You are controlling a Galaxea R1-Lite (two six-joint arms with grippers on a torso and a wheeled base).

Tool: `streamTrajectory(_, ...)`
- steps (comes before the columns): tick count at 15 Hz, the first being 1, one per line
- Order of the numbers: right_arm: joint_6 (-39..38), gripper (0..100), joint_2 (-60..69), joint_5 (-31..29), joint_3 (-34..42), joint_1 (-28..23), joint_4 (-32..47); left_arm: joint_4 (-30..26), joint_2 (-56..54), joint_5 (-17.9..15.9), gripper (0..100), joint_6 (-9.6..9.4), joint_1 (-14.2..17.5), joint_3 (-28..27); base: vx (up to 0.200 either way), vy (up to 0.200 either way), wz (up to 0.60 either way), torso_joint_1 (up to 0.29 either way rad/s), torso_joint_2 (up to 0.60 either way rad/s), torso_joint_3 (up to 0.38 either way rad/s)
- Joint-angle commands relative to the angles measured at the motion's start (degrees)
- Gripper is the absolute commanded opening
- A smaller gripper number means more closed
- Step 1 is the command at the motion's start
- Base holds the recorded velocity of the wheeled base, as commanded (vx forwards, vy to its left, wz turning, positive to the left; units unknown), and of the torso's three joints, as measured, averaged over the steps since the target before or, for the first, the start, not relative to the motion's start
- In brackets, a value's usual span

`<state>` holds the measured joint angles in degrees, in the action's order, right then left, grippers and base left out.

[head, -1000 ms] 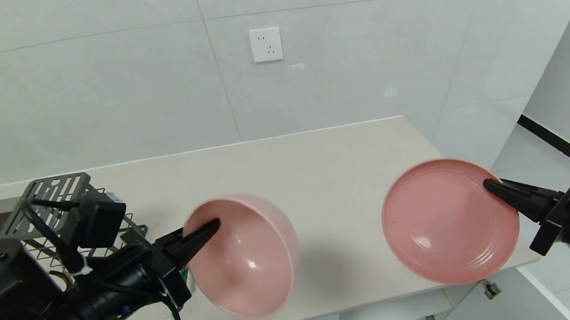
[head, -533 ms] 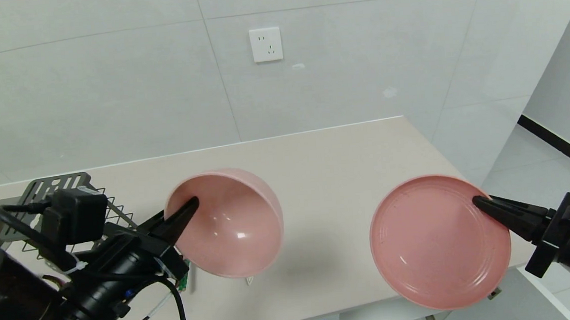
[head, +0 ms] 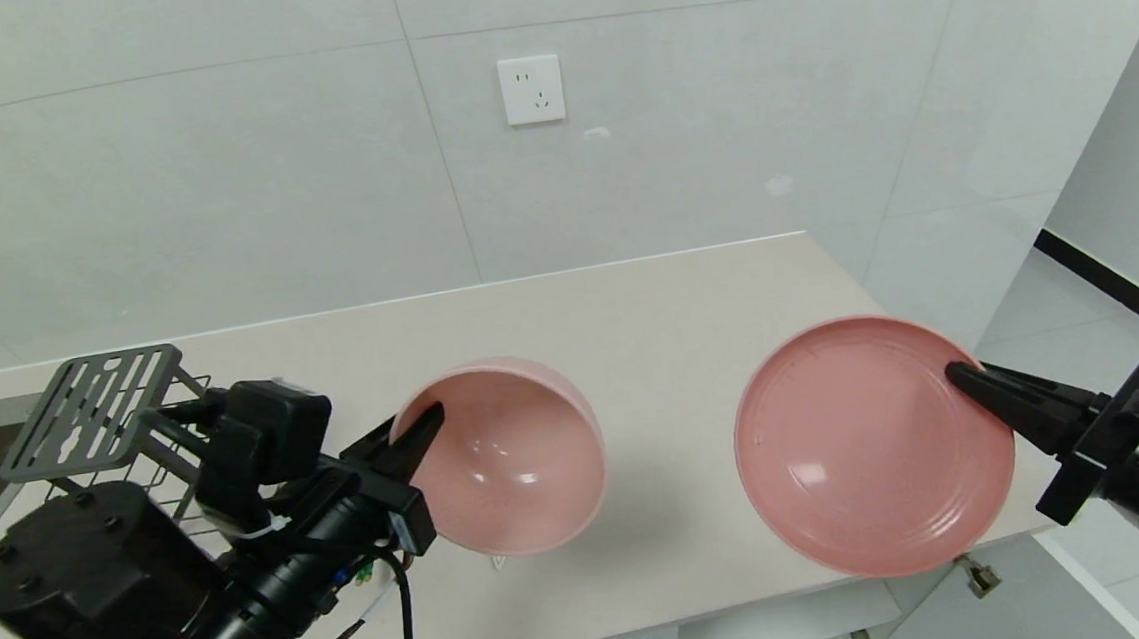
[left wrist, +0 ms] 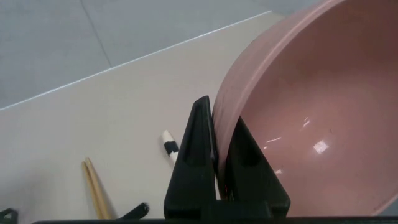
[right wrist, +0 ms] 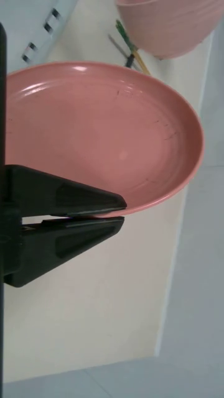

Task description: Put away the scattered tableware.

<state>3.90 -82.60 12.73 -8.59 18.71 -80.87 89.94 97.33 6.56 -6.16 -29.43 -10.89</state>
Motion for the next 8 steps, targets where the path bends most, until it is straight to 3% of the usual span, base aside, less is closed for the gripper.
streamTrajectory(1, 1.37, 0, -5.55, 0.11, -1.86, 0.18, -5.26, 0.06, 4.62, 0.03, 0, -0.08, -0.81, -2.12, 0.000, 0.000, 0.00, 0.000, 0.00, 0.000)
streamTrajectory(2, 2.08, 0, -8.89, 0.11, -1.60, 0.27, -9.13, 0.06, 5.24, 0.03, 0, -0.08, -1.33, -2.30, 0.000, 0.000, 0.00, 0.000, 0.00, 0.000)
streamTrajectory(5, 2.08, 0, -6.69, 0.02, -1.34, 0.62, -9.13, 0.06, 4.80, 0.21, 0, 0.44, -3.44, -2.30, 0.000, 0.000, 0.00, 0.000, 0.00, 0.000)
streamTrajectory(7, 2.08, 0, -3.00, 0.02, -0.99, -0.52, -9.13, 0.06, 4.45, 0.30, 0, 1.76, -3.71, -2.21, 0.000, 0.000, 0.00, 0.000, 0.00, 0.000)
streamTrajectory(8, 2.08, 0, -0.89, 0.11, -0.37, -1.66, -9.13, 0.06, 4.54, 0.30, 0, 3.52, -3.97, -2.30, 0.000, 0.000, 0.00, 0.000, 0.00, 0.000)
